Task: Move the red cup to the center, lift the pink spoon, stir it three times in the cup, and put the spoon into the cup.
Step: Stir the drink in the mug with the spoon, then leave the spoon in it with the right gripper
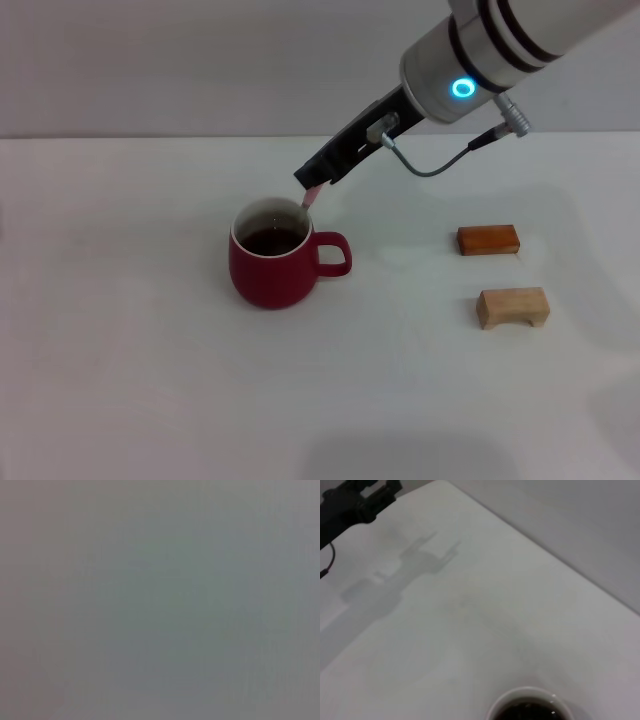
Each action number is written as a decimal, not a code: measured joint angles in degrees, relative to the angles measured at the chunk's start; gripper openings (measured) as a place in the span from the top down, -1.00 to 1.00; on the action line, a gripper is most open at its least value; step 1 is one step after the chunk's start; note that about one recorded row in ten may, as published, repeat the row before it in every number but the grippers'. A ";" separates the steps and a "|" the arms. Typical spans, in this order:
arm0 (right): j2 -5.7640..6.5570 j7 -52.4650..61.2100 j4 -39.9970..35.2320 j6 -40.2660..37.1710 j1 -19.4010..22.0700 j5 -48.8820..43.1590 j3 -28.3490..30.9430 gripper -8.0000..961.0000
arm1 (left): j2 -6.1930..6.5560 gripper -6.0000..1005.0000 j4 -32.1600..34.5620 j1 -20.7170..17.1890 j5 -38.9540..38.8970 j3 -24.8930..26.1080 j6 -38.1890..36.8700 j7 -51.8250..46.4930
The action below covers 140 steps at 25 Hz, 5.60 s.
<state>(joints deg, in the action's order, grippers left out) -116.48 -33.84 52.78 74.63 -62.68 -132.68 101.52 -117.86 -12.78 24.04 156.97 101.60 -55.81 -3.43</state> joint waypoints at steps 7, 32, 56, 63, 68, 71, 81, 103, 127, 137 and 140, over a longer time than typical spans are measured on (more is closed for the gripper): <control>-0.93 -0.01 -1.71 1.19 -1.44 0.49 -0.32 0.70 | 0.00 -0.35 -0.25 0.10 0.00 0.00 0.00 0.00; -1.06 -2.60 -15.95 -5.42 -10.85 -4.35 -0.31 0.70 | 0.00 -0.35 -0.02 0.09 -0.09 0.31 -0.27 -0.18; -1.76 -2.02 -16.43 -7.29 -12.38 -8.44 0.34 0.70 | -0.17 -0.35 0.22 -0.08 -0.09 0.61 -1.49 -1.05; -1.74 -1.84 -16.56 -3.22 -12.47 -8.06 0.42 0.70 | -0.17 -0.35 0.21 0.07 -0.09 0.52 -1.52 -1.06; -1.77 -2.41 -16.38 -1.25 -12.61 -4.66 0.52 0.70 | -0.18 -0.35 0.21 0.08 -0.09 0.52 -1.61 -1.06; -1.84 -2.54 -16.29 -1.70 -12.78 -3.56 0.53 0.70 | -0.18 -0.35 0.21 0.00 -0.09 0.54 -1.67 -1.07; -1.19 -2.64 -16.89 -8.25 -12.34 -5.62 0.38 0.70 | -0.18 -0.35 0.21 -0.34 -0.09 0.62 -1.93 -1.93; -1.81 -2.75 -16.29 -5.29 -13.23 -1.83 1.00 0.70 | -0.17 -0.35 0.30 0.04 -0.09 0.62 -2.15 -1.90; -2.01 -3.26 -17.12 -3.68 -11.42 -3.85 0.41 0.70 | -0.09 -0.35 0.31 0.18 -0.09 0.73 -2.19 -1.94; -2.28 -3.32 -16.72 -4.89 -11.88 -3.74 -1.10 0.52 | -0.09 -0.35 0.30 0.24 -0.08 1.32 -2.19 -1.94; -2.28 -3.33 -15.54 -5.93 -11.46 -3.61 -1.09 0.47 | -0.09 -0.35 0.30 0.24 -0.09 1.32 -2.19 -1.94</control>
<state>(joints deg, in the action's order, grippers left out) -118.77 -37.18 37.24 68.70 -74.14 -136.29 100.43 -117.95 -12.48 24.28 156.88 102.91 -58.00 -5.37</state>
